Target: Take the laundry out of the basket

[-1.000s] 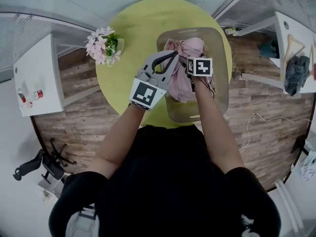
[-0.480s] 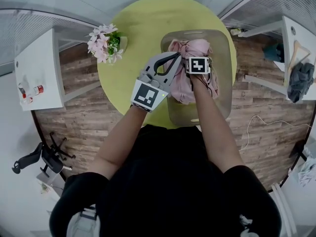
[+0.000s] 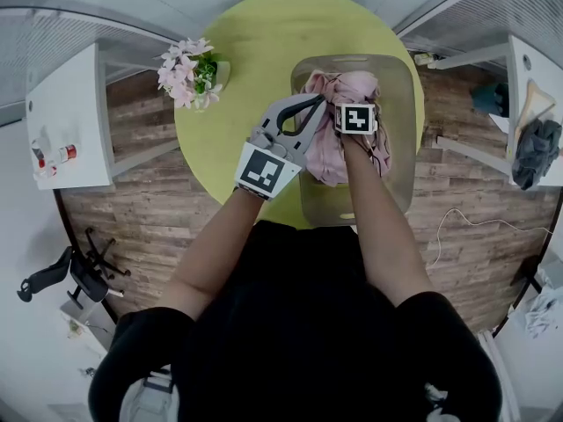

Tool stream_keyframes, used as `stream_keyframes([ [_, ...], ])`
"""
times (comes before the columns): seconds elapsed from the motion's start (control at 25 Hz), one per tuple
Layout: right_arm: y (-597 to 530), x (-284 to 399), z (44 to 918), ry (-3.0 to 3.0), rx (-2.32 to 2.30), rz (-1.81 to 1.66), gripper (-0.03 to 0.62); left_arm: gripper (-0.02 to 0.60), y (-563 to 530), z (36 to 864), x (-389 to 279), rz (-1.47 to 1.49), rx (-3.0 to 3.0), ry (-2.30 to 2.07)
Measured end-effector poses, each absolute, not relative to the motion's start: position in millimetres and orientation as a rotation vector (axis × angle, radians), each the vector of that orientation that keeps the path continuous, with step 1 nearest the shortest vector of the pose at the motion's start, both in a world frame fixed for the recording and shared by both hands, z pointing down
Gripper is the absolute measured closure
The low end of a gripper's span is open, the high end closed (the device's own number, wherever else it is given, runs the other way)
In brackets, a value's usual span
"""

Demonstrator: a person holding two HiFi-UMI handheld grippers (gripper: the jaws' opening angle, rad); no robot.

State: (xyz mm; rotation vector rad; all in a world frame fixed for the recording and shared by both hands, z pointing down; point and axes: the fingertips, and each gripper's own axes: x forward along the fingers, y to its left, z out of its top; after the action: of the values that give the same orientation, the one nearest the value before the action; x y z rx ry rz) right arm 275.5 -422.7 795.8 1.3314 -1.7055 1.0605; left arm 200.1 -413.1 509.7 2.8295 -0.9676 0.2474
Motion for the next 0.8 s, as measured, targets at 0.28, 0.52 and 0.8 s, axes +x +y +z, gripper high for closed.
stream_keyframes([
  [0.28,-421,278,786,-1.729,1.343,1.029,0.125,0.571,-407,506,188,0.219,2.818,-1.005],
  [0.52,-415,274,761,-1.783,1.317,0.958,0.132,0.571,-397,502,171,0.262,2.801,-1.022],
  [0.8,-412,266,728,-1.836,1.279,0.834,0.137,0.571,-387,491,163,0.212,2.812,-1.031],
])
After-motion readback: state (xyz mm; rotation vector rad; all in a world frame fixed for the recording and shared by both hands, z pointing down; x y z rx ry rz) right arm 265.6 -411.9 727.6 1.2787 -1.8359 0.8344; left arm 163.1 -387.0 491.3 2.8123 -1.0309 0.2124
